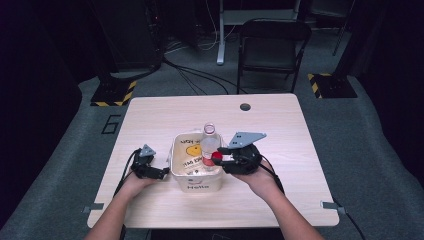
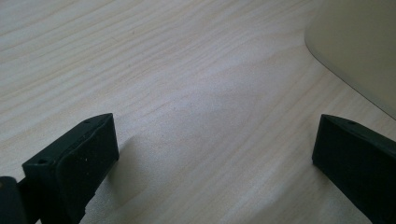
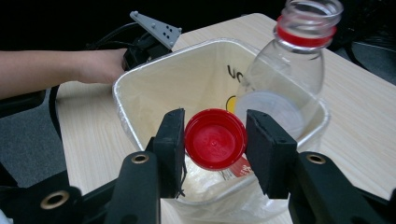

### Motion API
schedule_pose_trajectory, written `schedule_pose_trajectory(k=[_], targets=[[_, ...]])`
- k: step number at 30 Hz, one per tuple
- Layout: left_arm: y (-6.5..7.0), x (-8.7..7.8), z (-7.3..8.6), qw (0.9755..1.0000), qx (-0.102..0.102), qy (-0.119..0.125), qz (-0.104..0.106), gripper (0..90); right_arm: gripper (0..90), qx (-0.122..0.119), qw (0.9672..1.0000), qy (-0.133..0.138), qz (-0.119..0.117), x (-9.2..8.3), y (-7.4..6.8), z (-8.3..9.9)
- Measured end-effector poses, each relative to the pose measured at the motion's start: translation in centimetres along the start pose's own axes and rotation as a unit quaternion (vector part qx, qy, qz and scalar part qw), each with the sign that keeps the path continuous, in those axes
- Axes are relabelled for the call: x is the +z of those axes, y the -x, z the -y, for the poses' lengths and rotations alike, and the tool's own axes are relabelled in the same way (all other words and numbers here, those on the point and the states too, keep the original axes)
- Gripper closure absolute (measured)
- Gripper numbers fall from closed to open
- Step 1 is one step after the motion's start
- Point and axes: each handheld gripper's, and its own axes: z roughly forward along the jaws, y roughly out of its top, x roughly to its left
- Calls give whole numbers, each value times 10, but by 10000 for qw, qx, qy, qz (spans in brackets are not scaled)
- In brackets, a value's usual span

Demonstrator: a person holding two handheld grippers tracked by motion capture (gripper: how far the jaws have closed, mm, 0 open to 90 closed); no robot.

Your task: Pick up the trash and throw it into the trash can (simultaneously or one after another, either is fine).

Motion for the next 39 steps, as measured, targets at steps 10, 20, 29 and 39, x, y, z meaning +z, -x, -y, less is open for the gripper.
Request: schedule_pose_trajectory(k=[10,20,29,39], targets=[[0,0,0,10000,-9,-1,8,1,579,-102,9998,-152,16,21,-4,7],[0,0,0,10000,1,-1,4,0,578,0,9998,-215,5,31,-4,15],[0,0,0,10000,9,-20,8,0,574,30,9998,-216,37,32,-2,19],[-1,1,-1,10000,27,24,-13,1,525,174,9998,-47,98,23,0,23]])
